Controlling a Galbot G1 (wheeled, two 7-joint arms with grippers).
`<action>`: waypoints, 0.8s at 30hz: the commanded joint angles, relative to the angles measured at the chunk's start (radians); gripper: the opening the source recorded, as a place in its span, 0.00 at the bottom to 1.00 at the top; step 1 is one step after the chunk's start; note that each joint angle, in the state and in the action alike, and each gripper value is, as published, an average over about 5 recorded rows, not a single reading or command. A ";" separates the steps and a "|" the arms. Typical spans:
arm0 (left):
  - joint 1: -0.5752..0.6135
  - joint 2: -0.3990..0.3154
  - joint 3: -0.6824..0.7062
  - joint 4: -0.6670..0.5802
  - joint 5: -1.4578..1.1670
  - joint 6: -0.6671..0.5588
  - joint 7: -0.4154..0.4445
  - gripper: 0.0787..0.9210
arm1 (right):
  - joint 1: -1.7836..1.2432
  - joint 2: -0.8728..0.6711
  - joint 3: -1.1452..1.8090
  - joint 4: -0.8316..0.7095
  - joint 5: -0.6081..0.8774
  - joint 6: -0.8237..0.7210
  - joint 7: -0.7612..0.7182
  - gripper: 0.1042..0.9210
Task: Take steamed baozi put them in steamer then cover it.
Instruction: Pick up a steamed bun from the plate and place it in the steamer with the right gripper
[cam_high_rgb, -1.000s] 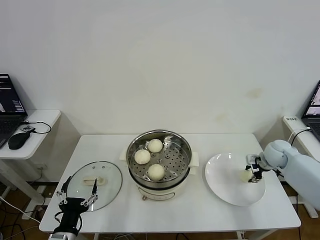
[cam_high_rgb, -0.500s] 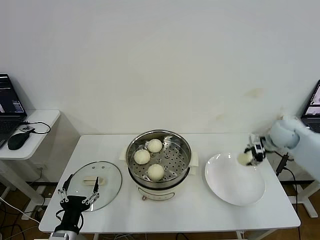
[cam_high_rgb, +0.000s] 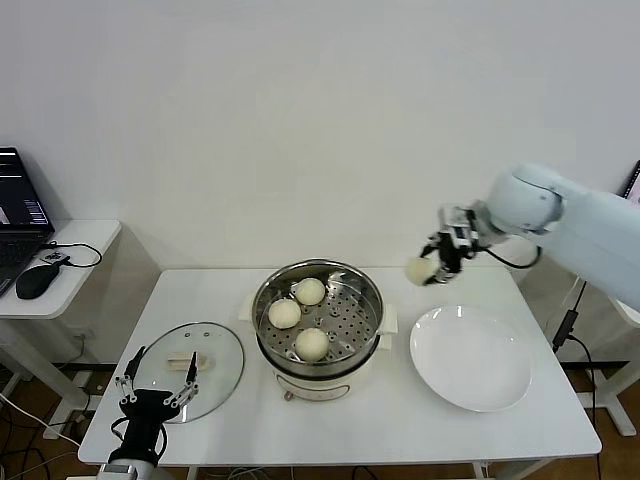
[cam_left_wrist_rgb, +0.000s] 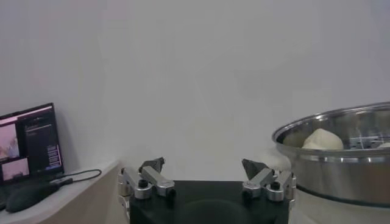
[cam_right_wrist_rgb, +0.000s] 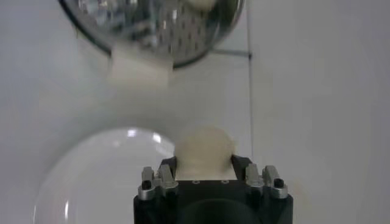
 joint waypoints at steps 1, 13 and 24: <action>-0.004 -0.002 -0.005 0.001 -0.001 0.000 0.000 0.88 | 0.073 0.285 -0.108 -0.026 0.206 -0.128 0.108 0.59; -0.007 -0.008 -0.010 -0.004 -0.002 -0.001 -0.001 0.88 | -0.062 0.367 -0.124 -0.123 0.115 -0.175 0.137 0.60; -0.006 -0.011 -0.014 -0.001 -0.005 -0.004 -0.001 0.88 | -0.121 0.365 -0.122 -0.147 0.052 -0.194 0.131 0.60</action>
